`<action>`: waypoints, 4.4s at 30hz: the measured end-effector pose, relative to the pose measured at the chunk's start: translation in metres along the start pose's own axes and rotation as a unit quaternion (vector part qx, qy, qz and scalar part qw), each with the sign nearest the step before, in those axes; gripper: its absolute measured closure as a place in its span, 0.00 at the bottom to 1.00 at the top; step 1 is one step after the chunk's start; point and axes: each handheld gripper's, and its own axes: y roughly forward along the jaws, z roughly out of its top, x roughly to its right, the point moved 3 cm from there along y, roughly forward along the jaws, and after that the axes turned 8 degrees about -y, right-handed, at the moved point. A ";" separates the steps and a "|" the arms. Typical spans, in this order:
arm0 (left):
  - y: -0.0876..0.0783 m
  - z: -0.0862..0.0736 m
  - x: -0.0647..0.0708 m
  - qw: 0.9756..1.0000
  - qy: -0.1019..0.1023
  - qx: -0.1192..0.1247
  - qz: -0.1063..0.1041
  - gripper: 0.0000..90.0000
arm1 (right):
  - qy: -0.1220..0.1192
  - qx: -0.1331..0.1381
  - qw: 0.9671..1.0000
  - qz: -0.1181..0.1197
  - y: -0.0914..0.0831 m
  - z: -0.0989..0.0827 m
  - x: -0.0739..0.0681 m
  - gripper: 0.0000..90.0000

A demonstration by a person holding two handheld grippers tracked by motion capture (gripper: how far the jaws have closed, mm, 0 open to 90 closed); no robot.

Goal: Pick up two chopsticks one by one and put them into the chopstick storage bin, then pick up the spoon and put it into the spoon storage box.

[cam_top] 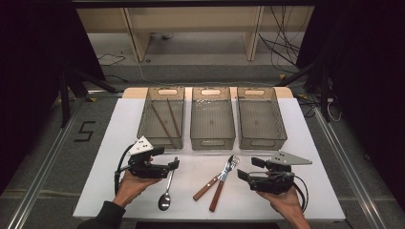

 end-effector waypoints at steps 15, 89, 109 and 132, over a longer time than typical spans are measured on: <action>0.012 0.002 0.003 0.999 0.026 -0.028 -0.003 0.35 | 0.006 -0.004 1.000 -0.006 -0.011 -0.013 -0.002 0.25; -0.052 -0.065 -0.059 0.953 0.029 -0.269 0.138 0.99 | -0.003 -0.014 1.000 0.003 -0.014 -0.018 -0.009 0.26; -0.067 -0.073 -0.053 0.943 0.040 -0.305 0.129 0.98 | -0.004 -0.013 1.000 0.005 -0.013 -0.017 -0.010 0.25; -0.064 -0.062 -0.040 0.912 0.135 -0.379 0.079 0.25 | -0.003 -0.016 1.000 0.009 -0.012 -0.017 -0.010 0.26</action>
